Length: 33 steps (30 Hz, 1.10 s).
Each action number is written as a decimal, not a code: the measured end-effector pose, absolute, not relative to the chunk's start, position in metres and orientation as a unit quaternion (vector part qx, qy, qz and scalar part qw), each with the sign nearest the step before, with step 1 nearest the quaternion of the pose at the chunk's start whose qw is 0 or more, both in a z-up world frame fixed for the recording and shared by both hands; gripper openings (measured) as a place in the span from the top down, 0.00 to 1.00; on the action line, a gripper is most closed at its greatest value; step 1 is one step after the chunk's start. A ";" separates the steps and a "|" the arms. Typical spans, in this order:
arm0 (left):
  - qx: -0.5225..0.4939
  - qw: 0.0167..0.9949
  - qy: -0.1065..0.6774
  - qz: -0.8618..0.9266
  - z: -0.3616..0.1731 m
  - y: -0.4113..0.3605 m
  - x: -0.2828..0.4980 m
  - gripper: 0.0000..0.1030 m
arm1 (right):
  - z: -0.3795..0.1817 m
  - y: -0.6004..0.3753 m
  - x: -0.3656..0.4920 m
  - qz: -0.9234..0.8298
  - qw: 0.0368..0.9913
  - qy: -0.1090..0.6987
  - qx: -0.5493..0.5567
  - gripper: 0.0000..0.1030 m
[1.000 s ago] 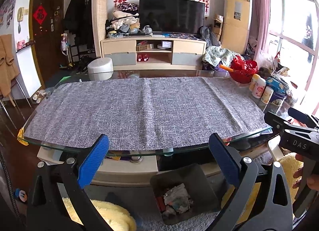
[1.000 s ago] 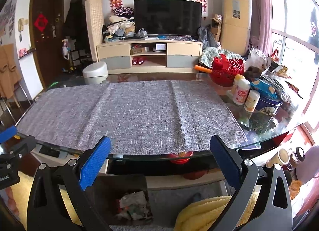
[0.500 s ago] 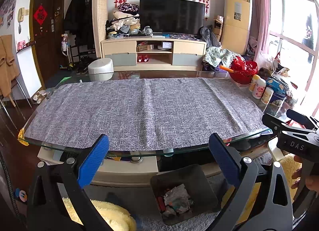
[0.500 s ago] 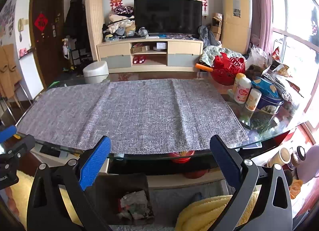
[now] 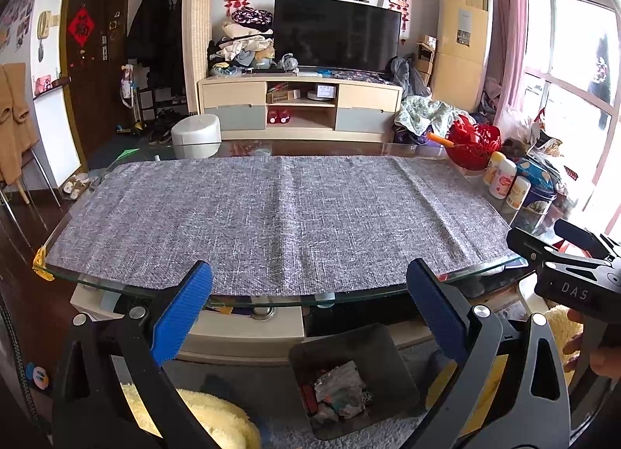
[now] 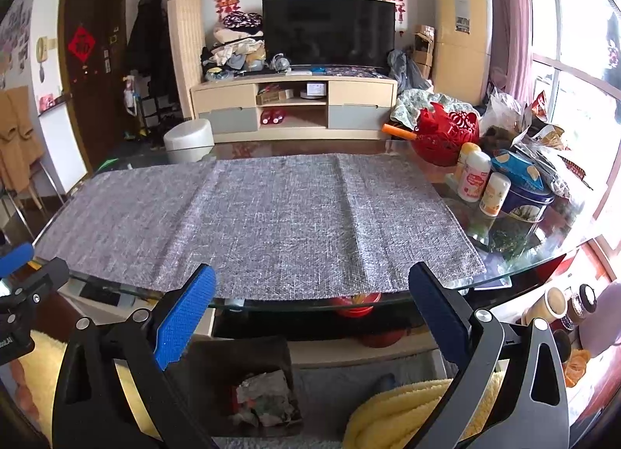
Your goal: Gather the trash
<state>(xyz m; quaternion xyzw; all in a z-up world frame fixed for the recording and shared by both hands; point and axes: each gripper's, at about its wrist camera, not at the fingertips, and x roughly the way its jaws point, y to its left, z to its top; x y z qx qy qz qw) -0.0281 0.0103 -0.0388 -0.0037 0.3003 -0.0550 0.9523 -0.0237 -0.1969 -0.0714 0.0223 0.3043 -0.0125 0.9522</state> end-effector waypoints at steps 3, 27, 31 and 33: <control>-0.005 0.953 0.298 -0.055 -0.038 0.010 -0.029 0.08 | -0.071 -0.197 -0.024 -0.011 0.952 0.304 0.024 0.03; -0.004 0.954 0.293 -0.056 -0.033 0.010 -0.030 0.08 | -0.067 -0.201 -0.022 -0.015 0.954 0.300 0.023 0.03; -0.005 0.955 0.291 -0.056 -0.032 0.010 -0.029 0.08 | -0.066 -0.202 -0.022 -0.015 0.954 0.298 0.023 0.03; -0.005 0.955 0.291 -0.055 -0.031 0.010 -0.029 0.08 | -0.065 -0.201 -0.022 -0.016 0.954 0.298 0.023 0.03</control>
